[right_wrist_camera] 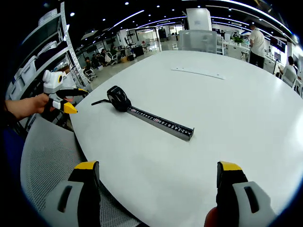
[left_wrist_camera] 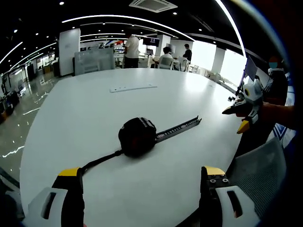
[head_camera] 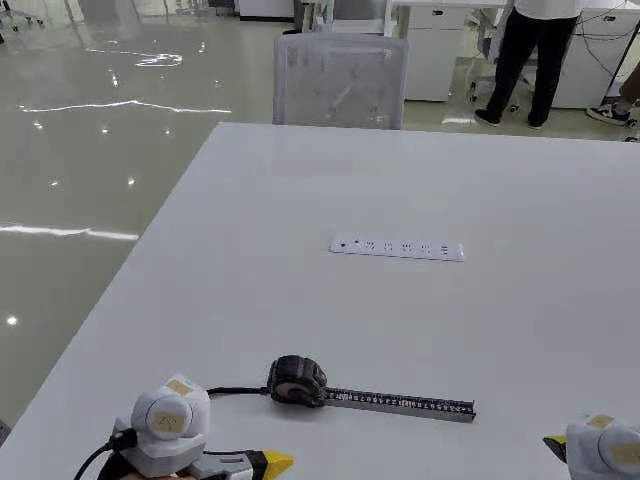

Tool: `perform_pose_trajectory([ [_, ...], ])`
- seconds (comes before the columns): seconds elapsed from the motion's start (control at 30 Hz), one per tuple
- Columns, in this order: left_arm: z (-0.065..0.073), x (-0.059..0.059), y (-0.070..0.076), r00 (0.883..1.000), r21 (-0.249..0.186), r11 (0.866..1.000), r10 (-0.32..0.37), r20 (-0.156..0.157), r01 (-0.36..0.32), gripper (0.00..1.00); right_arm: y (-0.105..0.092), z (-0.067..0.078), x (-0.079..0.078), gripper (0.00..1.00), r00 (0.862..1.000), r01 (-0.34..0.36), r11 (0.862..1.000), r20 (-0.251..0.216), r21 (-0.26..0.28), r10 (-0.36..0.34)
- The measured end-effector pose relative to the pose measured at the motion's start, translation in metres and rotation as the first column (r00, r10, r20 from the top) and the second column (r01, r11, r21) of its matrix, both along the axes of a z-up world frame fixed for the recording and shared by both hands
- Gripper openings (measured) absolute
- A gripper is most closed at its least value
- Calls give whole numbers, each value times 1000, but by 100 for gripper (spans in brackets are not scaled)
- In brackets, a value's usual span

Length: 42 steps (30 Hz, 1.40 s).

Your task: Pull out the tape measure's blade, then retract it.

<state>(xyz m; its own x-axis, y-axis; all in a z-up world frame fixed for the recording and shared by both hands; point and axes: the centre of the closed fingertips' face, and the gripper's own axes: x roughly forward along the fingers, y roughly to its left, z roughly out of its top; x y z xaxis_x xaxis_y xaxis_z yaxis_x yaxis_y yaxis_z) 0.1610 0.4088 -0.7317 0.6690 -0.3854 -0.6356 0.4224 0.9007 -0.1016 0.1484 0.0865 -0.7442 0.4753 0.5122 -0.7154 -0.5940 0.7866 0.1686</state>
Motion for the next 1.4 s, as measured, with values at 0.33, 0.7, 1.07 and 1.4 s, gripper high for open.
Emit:
perform_pose_trajectory([
  [0.33, 25, -10, 7, 998, -1, 999, 42, 40, -42, 100, -4, 28, -6, 100, 999, 24, 1000, 41, -15, -24],
  [0.7, 43, -26, 17, 997, 2, 997, 74, 38, -74, 100, -8, 59, -11, 100, 996, 42, 999, 79, -32, -39],
  [1.07, 63, -46, 24, 996, 23, 997, 71, 45, -72, 100, -7, 83, -32, 100, 995, 40, 998, 92, -43, -36],
  [1.4, 74, -65, 29, 997, 58, 995, 76, 25, -77, 99, -6, 97, -50, 100, 995, 43, 998, 97, -43, -39],
])
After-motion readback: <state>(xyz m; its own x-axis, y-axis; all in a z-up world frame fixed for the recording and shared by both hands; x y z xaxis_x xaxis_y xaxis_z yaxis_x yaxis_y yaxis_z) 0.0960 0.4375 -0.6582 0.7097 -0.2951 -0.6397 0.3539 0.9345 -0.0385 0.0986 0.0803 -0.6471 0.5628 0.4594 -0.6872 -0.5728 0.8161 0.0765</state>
